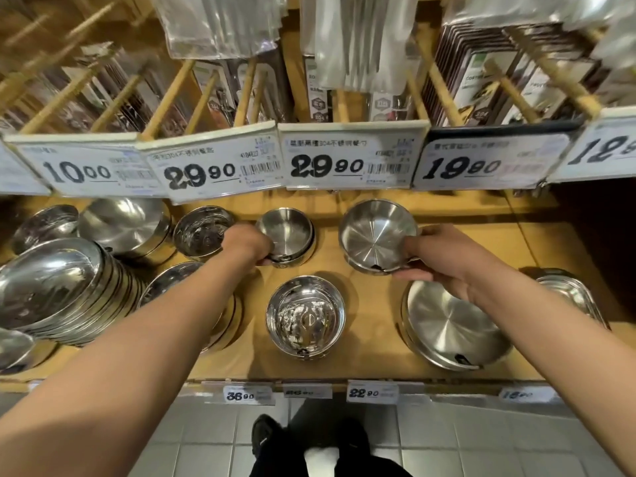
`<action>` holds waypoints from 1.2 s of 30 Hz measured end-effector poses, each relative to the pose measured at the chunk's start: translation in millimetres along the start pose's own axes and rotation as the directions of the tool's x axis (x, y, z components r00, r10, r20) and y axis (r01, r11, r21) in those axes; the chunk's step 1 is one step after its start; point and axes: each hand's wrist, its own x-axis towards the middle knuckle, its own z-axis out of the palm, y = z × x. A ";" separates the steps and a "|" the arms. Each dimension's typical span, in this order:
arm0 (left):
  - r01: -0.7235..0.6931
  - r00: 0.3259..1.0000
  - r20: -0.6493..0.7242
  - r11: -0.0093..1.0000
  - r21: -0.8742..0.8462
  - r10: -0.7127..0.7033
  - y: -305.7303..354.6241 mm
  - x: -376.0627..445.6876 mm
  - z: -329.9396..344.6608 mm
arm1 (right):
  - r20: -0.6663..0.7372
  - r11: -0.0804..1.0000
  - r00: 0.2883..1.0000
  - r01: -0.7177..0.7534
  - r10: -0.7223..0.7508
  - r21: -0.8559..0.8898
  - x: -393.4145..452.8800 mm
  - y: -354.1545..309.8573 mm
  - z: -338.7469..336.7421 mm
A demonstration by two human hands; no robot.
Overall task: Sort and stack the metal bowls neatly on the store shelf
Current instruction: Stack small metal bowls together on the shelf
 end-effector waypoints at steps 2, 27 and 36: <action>0.016 0.999 0.052 0.995 -0.098 -0.011 0.9 0.2 -3.7 | 0.000 1.000 1.000 -0.019 0.019 -0.006 2.1 1.8 1.7; 0.037 0.992 0.102 0.612 -0.790 0.071 -104.7 -157.0 -135.8 | 0.205 1.000 0.979 -0.001 -0.001 0.011 -58.7 -10.6 45.9; 0.042 0.995 0.084 0.562 -0.826 0.050 -195.2 -183.0 -180.2 | 0.227 0.995 0.971 0.063 -0.079 0.079 -114.1 1.1 128.1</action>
